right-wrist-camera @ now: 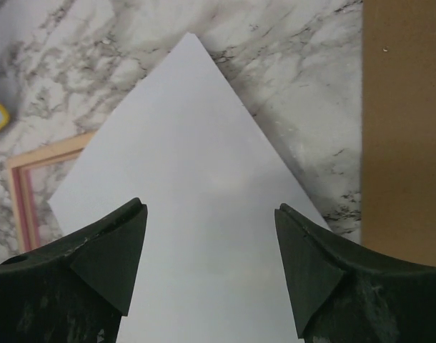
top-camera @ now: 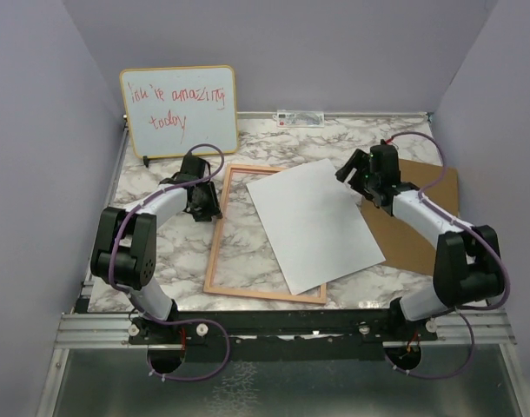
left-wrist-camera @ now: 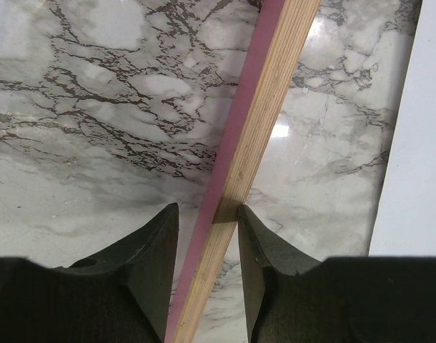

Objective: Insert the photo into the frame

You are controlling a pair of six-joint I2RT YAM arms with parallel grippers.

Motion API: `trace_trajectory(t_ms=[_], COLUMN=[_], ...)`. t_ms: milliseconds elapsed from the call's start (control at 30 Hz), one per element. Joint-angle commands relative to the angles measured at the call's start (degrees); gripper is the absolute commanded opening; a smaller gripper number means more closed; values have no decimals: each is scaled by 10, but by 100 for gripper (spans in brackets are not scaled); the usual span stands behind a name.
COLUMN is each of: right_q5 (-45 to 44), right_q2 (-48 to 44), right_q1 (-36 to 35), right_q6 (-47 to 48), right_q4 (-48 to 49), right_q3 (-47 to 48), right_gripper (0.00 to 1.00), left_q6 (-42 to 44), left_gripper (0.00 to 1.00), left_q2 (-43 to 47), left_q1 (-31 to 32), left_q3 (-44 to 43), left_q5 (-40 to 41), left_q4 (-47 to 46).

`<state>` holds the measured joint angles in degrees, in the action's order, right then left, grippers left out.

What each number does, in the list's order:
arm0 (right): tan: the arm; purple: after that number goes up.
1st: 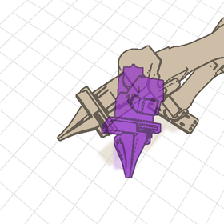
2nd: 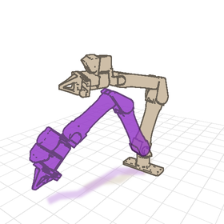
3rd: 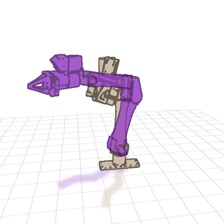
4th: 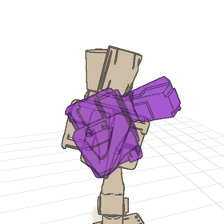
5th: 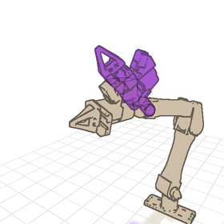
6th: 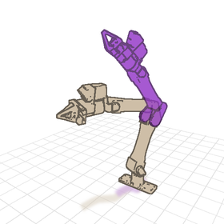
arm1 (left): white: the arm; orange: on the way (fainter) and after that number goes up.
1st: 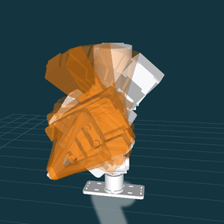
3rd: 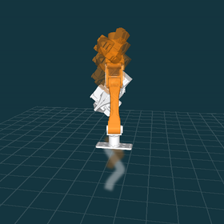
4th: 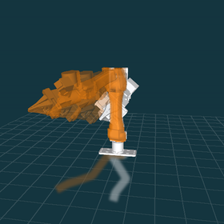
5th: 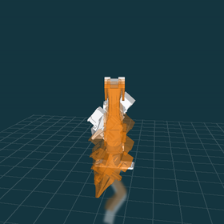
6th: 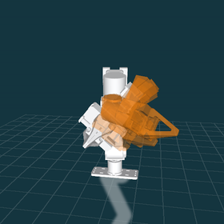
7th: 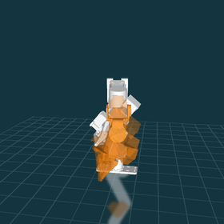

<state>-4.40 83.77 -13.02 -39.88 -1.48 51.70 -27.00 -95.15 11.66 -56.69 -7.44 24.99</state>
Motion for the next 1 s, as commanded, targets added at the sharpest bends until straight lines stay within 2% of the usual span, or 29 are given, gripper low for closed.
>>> trace_trajectory(t_ms=[0, 333, 633, 833, 967], right_q5=[138, 327, 462, 528, 559], right_q2=[57, 226, 320, 339, 304], right_q1=[40, 122, 140, 144, 146], right_q6=[134, 237, 311, 350, 352], right_q4=[-49, -119, -194, -218, -221], right_q3=[55, 178, 238, 220, 183], right_gripper=[80, 81, 81, 80, 75], left_q6=[6, 9, 10, 1, -6], left_gripper=[40, 45, 43, 42, 40], left_q2=[-20, -19, -24, -33, -41], left_q1=[-8, -11, -14, -15, -15], left_q3=[16, 12, 17, 10, -1], left_q5=[8, -4, -23, -44, -53], left_q4=[1, 1, 1, 1, 1])
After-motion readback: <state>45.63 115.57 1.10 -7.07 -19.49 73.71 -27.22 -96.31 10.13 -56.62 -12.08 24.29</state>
